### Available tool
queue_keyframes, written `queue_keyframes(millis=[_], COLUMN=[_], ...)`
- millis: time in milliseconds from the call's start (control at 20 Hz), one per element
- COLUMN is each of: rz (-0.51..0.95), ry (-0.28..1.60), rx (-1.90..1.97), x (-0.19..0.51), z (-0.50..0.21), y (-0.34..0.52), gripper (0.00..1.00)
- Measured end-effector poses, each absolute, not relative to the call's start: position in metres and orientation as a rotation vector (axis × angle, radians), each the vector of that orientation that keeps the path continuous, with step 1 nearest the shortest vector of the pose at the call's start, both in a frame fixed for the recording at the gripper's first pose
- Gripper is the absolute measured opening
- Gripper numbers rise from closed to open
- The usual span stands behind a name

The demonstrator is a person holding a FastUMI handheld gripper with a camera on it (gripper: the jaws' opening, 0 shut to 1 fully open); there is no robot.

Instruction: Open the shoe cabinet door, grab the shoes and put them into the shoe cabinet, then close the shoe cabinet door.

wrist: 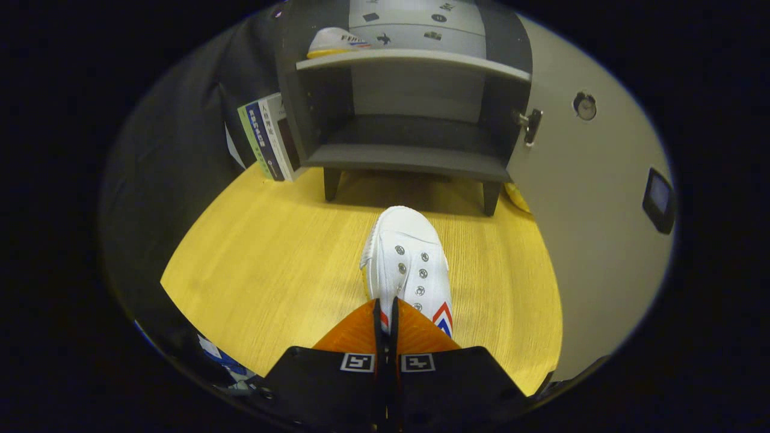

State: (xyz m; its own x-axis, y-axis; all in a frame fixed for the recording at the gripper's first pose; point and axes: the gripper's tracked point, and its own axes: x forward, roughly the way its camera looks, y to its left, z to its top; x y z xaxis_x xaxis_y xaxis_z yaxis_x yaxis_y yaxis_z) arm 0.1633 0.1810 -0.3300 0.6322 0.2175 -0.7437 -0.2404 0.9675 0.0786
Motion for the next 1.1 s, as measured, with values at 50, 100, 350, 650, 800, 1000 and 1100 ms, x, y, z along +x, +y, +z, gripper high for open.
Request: queue_keyframes(millis=[50, 100, 350, 650, 800, 1000, 1100], rz=[0.263, 0.264, 0.253, 0.192, 0.17, 0.137, 0.123], ry=[0.808, 0.769, 0.579, 0.437, 0.411, 0.368, 0.348], rx=[-0.023, -0.017, 0.023, 0.018, 0.05, 0.046, 0.029], x=[0.169, 0.176, 0.222, 0.292, 0.33, 0.384, 0.406], z=[-0.31, -0.29, -0.192, -0.113, -0.084, -0.059, -0.049], y=[0.181, 0.18, 0.177, 0.163, 0.159, 0.152, 0.149], gripper=[0.02, 0.02, 0.02, 0.02, 0.02, 0.02, 0.02])
